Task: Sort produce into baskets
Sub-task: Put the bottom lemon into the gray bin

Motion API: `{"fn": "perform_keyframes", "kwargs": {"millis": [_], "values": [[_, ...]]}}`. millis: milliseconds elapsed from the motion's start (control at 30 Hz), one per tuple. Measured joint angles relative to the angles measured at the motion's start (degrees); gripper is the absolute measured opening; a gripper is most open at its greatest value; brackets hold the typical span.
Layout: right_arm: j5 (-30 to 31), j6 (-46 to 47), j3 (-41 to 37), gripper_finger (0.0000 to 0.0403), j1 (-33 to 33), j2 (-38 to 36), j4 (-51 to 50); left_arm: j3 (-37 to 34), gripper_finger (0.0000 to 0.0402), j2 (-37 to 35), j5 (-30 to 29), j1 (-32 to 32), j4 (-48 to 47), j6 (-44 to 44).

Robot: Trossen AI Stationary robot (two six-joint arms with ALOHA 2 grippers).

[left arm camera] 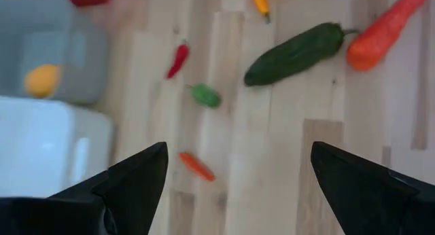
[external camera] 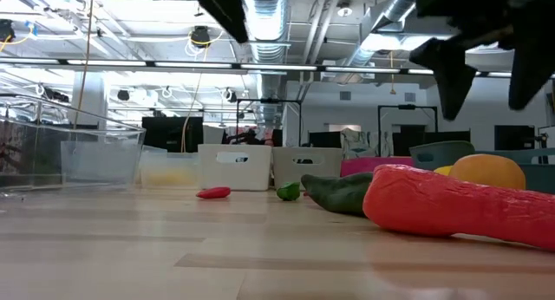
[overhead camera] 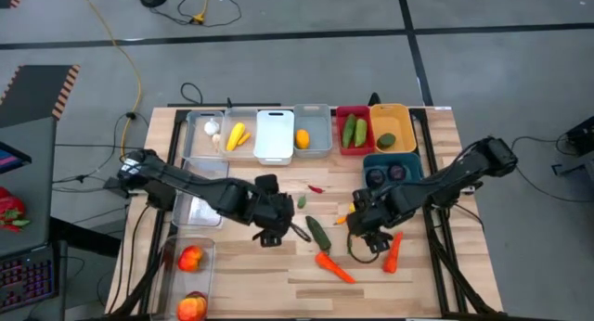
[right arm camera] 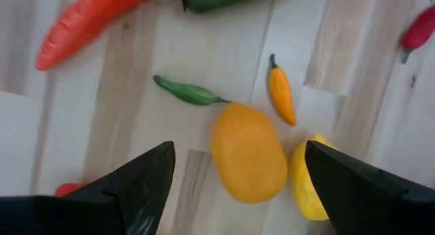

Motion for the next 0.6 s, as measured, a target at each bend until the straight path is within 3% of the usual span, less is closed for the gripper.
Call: {"fn": "perform_keyframes", "kwargs": {"millis": [233,600], "values": [[0.14,0.00,0.00,0.0356,0.91,6.00,-0.06,-9.04,0.0349,0.00,7.38,4.12,12.44,5.38],[3.33,0.02,0.00,0.0356,0.78,13.38,-0.32,-13.43,0.0349,-0.02,9.04,7.32,16.80,7.08]]}}
